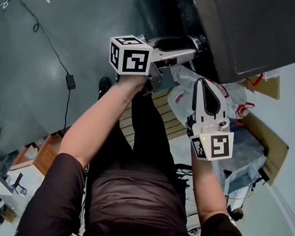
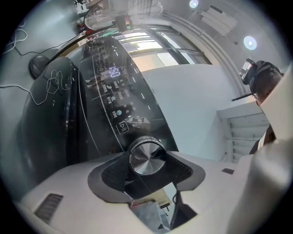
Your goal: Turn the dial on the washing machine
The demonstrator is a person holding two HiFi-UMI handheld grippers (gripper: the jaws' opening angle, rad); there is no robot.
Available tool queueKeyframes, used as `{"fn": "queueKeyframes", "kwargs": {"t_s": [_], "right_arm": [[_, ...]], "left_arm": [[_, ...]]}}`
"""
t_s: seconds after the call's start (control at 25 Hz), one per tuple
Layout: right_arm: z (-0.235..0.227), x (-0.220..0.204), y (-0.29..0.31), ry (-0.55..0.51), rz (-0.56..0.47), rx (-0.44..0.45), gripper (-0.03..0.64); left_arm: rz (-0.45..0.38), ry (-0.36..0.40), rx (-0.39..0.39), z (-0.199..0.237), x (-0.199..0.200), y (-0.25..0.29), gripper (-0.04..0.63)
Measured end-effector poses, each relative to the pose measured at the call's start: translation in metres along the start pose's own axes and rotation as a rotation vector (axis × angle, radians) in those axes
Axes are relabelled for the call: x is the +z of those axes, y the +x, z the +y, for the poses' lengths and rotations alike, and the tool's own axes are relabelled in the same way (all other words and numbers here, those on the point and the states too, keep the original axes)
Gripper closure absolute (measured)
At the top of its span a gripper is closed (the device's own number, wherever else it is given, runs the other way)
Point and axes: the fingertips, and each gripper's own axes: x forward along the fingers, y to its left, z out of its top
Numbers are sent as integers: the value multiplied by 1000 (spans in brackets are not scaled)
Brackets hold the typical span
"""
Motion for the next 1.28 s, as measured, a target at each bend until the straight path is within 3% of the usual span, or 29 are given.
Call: {"fn": "queueKeyframes", "kwargs": {"t_s": [1.08, 1.28], "right_arm": [[1, -5, -2, 0, -1, 6, 594], [2, -5, -2, -5, -6, 12, 594]], "left_arm": [[-54, -260, -58, 5, -5, 1, 328], [-61, -241, -100, 1, 0, 2, 329]]}}
